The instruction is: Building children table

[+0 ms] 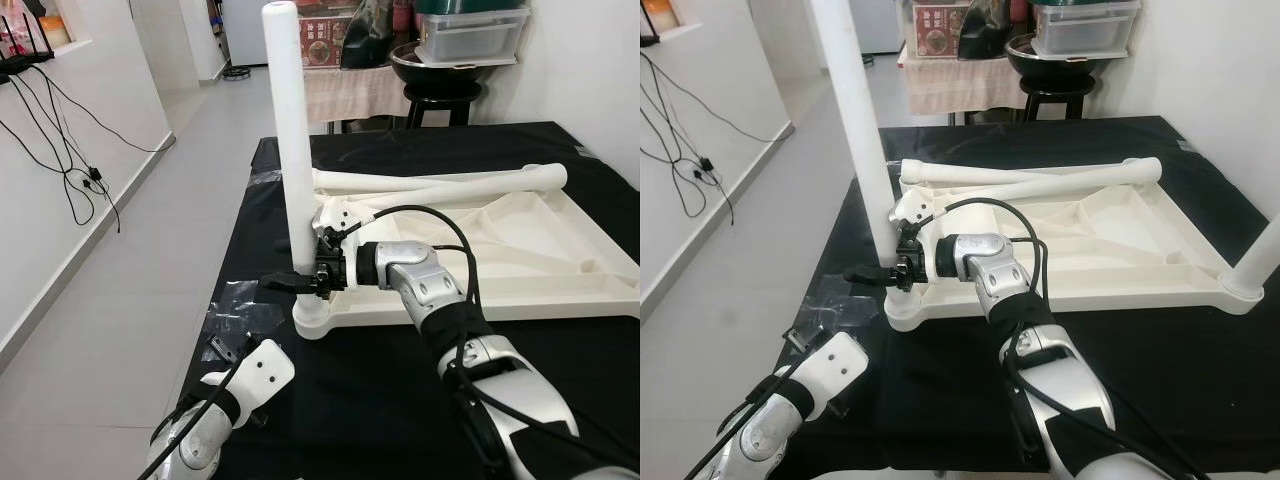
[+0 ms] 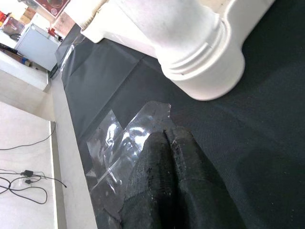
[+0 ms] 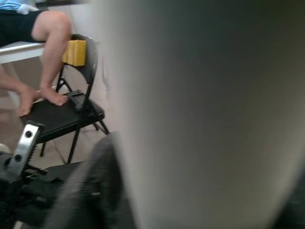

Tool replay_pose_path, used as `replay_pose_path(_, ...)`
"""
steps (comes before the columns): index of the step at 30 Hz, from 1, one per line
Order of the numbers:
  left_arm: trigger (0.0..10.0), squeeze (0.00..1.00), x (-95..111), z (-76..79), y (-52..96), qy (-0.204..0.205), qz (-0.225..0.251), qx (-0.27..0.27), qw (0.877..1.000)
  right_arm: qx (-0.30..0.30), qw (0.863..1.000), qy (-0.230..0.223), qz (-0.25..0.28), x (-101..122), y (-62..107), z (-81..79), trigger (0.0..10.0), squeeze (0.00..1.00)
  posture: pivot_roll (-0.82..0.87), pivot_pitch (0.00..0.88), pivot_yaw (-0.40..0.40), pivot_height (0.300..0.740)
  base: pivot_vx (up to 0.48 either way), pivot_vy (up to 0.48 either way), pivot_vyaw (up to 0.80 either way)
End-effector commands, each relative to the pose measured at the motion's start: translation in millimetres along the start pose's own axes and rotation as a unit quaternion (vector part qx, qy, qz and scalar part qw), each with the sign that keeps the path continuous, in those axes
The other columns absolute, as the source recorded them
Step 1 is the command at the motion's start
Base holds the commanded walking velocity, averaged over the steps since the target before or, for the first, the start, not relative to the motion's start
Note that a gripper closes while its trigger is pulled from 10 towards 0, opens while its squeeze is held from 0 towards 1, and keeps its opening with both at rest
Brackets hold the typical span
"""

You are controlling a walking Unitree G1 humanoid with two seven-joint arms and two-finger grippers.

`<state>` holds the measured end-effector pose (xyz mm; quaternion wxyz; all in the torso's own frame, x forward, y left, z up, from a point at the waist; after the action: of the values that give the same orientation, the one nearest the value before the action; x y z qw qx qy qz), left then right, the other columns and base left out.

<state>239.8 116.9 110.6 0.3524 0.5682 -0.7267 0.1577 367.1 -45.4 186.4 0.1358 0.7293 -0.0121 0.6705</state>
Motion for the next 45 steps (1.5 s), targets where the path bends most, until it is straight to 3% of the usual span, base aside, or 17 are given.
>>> replay_pose_path(1,10.0,0.0,-2.7,0.7,-0.4,-0.004,-0.006,0.0,1.0,0.039,0.999,-0.018,-0.006,-3.3,-9.4,-7.0,0.0,0.0,-0.06,0.003,0.017,0.74,0.0,0.0,0.0)
replay_pose_path(11,10.0,0.0,-1.1,0.1,-0.3,-0.004,-0.005,0.001,1.0,-0.016,1.0,-0.004,0.011,-11.0,9.9,2.4,0.0,0.0,-0.08,0.016,0.024,0.74,0.0,0.0,0.0)
replay_pose_path(15,10.0,0.0,-1.5,-1.3,1.6,-0.004,-0.004,0.001,1.0,-0.112,0.993,-0.033,0.012,-32.4,11.8,0.6,0.0,0.0,-0.09,0.032,0.018,0.74,0.0,0.0,0.0)
replay_pose_path(16,10.0,0.0,-1.6,-2.4,2.6,-0.004,-0.004,0.001,1.0,-0.285,0.954,-0.087,0.042,-48.6,15.2,0.0,0.0,0.0,-0.09,0.042,0.025,0.74,0.0,0.0,0.0)
replay_pose_path(17,10.0,0.0,-1.6,-2.4,2.6,-0.004,-0.004,0.001,1.0,-0.285,0.954,-0.087,0.042,-48.6,15.2,0.0,0.0,0.0,-0.09,0.042,0.025,0.74,0.0,0.0,0.0)
replay_pose_path(18,10.0,0.0,-2.7,-3.7,3.4,-0.004,-0.004,0.001,1.0,-0.394,0.912,-0.105,0.047,-60.4,23.2,-9.9,0.0,0.0,-0.09,0.043,0.036,0.74,0.0,0.0,0.0)
replay_pose_path(19,10.0,0.0,-2.7,-3.7,3.4,-0.004,-0.004,0.001,1.0,-0.394,0.912,-0.105,0.047,-60.4,23.2,-9.9,0.0,0.0,-0.09,0.043,0.036,0.74,0.0,0.0,0.0)
replay_pose_path(20,10.0,0.0,-3.6,-4.5,3.6,-0.003,-0.004,0.001,1.0,-0.448,0.888,-0.098,0.046,-63.4,29.6,-16.8,0.0,0.0,-0.1,0.041,0.039,0.74,0.0,0.0,0.0)
replay_pose_path(23,10.0,0.0,-3.9,-4.7,3.3,-0.003,-0.004,0.001,1.0,-0.473,0.876,-0.083,0.044,-63.0,35.5,-13.4,0.0,0.0,-0.12,0.028,0.041,0.74,0.0,0.0,0.0)
replay_pose_path(29,10.0,0.0,-4.3,-3.4,2.6,-0.003,-0.006,0.0,1.0,-0.438,0.896,-0.056,0.035,-52.4,25.2,-0.7,0.0,0.0,-0.1,0.024,0.031,0.74,0.0,0.0,0.0)
replay_pose_path(30,10.0,0.0,-4.4,-3.3,2.4,-0.004,-0.006,0.0,1.0,-0.433,0.899,-0.051,0.033,-49.7,23.4,0.2,9.8,0.0,-0.1,0.021,0.03,0.74,0.0,0.0,0.0)
replay_pose_path(32,10.0,0.0,-4.4,-3.3,2.4,-0.004,-0.006,0.0,1.0,-0.433,0.899,-0.051,0.033,-49.7,23.4,0.2,9.8,0.0,-0.1,0.021,0.03,0.74,0.0,0.0,0.0)
replay_pose_path(33,10.0,0.0,-4.3,-3.0,1.9,-0.004,-0.006,0.0,1.0,-0.422,0.905,-0.046,0.036,-44.2,22.5,0.7,10.0,0.2,-0.1,0.018,0.03,0.74,0.0,0.0,0.0)
replay_pose_path(34,10.0,0.0,-4.2,-2.7,1.2,-0.004,-0.006,0.0,1.0,-0.401,0.914,-0.039,0.041,-36.9,22.1,3.7,10.0,1.0,-0.1,0.014,0.03,0.74,0.0,0.0,0.0)
replay_pose_path(40,10.0,0.0,-4.1,-2.1,-0.8,-0.004,-0.006,0.0,1.0,-0.336,0.94,-0.013,0.064,-9.1,23.7,14.4,10.0,1.0,-0.1,0.008,0.028,0.74,0.0,0.0,0.0)
replay_pose_path(44,10.0,0.0,-4.4,-2.1,-3.3,-0.004,-0.007,0.0,1.0,-0.209,0.975,0.027,0.066,13.5,16.0,9.9,10.0,1.0,-0.1,0.002,0.027,0.74,0.0,0.0,0.0)
replay_pose_path(45,10.0,0.0,-4.7,-2.2,-4.1,-0.004,-0.007,0.0,1.0,-0.164,0.984,0.033,0.061,16.0,12.8,8.4,10.0,0.0,-0.09,0.0,0.027,0.74,0.0,0.0,0.0)
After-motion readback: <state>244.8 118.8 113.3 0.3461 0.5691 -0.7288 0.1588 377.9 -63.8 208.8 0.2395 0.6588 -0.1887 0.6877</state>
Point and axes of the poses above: a point about 5 cm out from each wrist's last joint towards the gripper, its own y axis pointing back from the gripper into the wrist, its own x axis along the axis of the wrist's last joint, z = x × y, the point moved 1 cm from there along -y, pointing out of the wrist towards the gripper, and after that the axes turned 6 degrees about -y, right-handed, at the moved point
